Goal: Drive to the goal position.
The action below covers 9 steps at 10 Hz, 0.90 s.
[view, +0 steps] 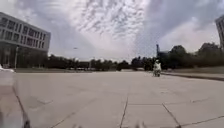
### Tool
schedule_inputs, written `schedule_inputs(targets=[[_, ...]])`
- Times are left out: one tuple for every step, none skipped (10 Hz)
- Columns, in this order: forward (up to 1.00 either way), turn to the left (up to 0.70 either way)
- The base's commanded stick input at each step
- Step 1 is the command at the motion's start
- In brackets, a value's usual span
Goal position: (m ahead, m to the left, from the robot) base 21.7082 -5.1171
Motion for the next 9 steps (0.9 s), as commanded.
schedule_inputs(targets=[[0.70, 0.00], [0.70, 0.00], [0.70, 0.00], [0.70, 0.00], [0.70, 0.00], [0.70, -0.04], [0.70, -0.14], [0.70, -0.10], [0.70, -0.02]])
